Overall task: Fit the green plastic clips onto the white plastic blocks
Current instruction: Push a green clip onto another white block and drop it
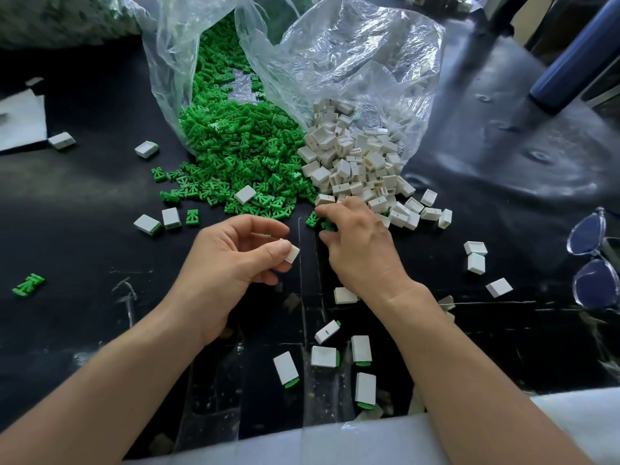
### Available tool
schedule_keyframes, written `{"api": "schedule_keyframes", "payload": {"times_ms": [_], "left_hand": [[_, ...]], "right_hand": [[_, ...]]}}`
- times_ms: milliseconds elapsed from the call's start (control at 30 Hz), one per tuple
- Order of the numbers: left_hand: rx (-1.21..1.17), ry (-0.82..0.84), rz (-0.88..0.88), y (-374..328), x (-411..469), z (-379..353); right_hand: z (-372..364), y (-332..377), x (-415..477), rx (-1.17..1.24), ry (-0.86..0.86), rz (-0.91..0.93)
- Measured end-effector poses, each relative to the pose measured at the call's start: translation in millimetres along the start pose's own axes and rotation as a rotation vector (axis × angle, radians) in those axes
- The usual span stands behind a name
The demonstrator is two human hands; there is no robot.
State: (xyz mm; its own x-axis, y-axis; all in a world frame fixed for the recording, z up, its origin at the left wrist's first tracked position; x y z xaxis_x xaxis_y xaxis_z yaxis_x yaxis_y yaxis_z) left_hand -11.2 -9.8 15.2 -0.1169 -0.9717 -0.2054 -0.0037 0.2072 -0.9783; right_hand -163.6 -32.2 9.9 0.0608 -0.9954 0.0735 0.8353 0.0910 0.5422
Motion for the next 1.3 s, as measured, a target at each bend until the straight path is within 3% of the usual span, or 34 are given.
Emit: {"api": "schedule_keyframes", "payload": {"times_ms": [333,433,567,733,1300], "left_hand": [[-0.144,0.065,0.079,0.2,-0.3,-2.7],[-0.116,0.057,0.074,-0.2,-0.5,-3.0],[-0.075,0.03,0.02,-1.2,0.0,-0.6],[-0.02,-0.013,-0.02,-0.6,-0.4,0.9],[0.051,0.0,-0.091,-1.6,-0.7,-1.1]], "right_hand": [[8.0,-3.5,-1.3,0.077,-0.124,0.019],[12.8,-2.5,-1.9,0.318,-0.187,0.001],[10.5,2.6,-4.9,0.715,-0.074,-0.039],[10.8,10.0,-8.7,0.917,0.04,0.002],[13.1,17.7,-14.3,0.866,0.099,0.106]]}}
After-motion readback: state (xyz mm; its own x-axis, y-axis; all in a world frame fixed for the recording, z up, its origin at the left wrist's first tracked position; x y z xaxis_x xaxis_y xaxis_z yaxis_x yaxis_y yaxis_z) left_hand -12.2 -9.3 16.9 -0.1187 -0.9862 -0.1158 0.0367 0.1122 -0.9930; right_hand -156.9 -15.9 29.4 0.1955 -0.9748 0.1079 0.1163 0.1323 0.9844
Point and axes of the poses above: each hand's wrist, its own x-axis towards the middle knuckle, its own z-axis out of the back of the hand, y = z × x, the point moved 2 cm from there along x, towards the middle knuckle, and after that the axes turned 4 degrees about x, right-handed, at the moved point
